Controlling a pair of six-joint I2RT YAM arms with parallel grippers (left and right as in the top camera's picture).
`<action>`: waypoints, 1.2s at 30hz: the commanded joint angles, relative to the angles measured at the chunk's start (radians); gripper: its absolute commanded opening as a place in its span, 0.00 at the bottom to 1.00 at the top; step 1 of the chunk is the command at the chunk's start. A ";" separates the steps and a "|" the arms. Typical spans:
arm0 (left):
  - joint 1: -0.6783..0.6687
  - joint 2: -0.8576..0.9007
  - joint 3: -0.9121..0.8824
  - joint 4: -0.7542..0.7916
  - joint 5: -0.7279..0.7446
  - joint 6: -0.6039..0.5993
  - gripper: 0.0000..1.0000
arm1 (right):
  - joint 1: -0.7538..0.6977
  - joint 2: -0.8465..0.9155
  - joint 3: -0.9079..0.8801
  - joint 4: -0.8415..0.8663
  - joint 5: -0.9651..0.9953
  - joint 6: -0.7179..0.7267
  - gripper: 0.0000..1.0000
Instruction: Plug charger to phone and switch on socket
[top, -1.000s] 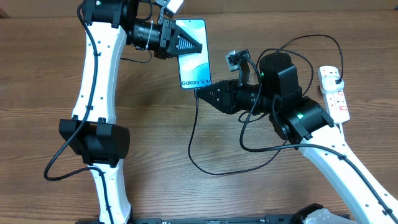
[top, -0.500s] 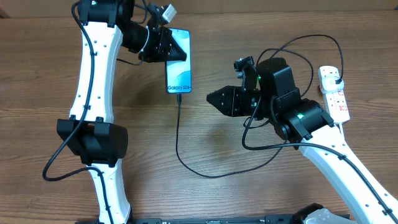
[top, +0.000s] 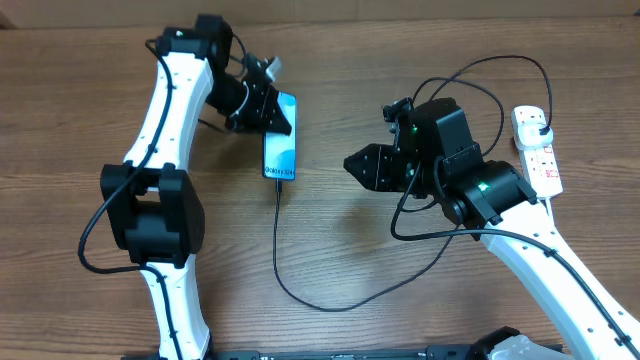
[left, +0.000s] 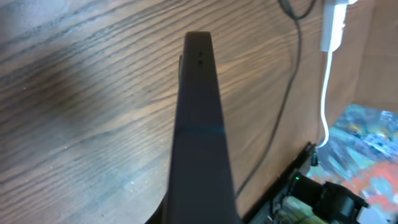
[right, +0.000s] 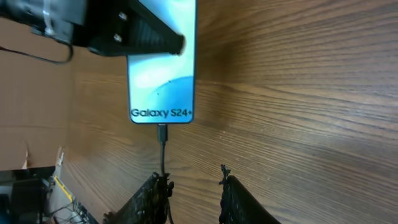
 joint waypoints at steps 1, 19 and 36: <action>0.008 -0.019 -0.064 0.043 0.011 -0.006 0.04 | -0.005 -0.008 0.024 -0.006 0.016 -0.004 0.30; 0.013 -0.018 -0.295 0.263 -0.089 -0.101 0.04 | -0.005 -0.008 0.023 -0.081 0.016 -0.003 0.30; 0.013 -0.018 -0.373 0.292 -0.093 -0.095 0.04 | -0.005 -0.008 0.023 -0.122 0.016 -0.003 0.30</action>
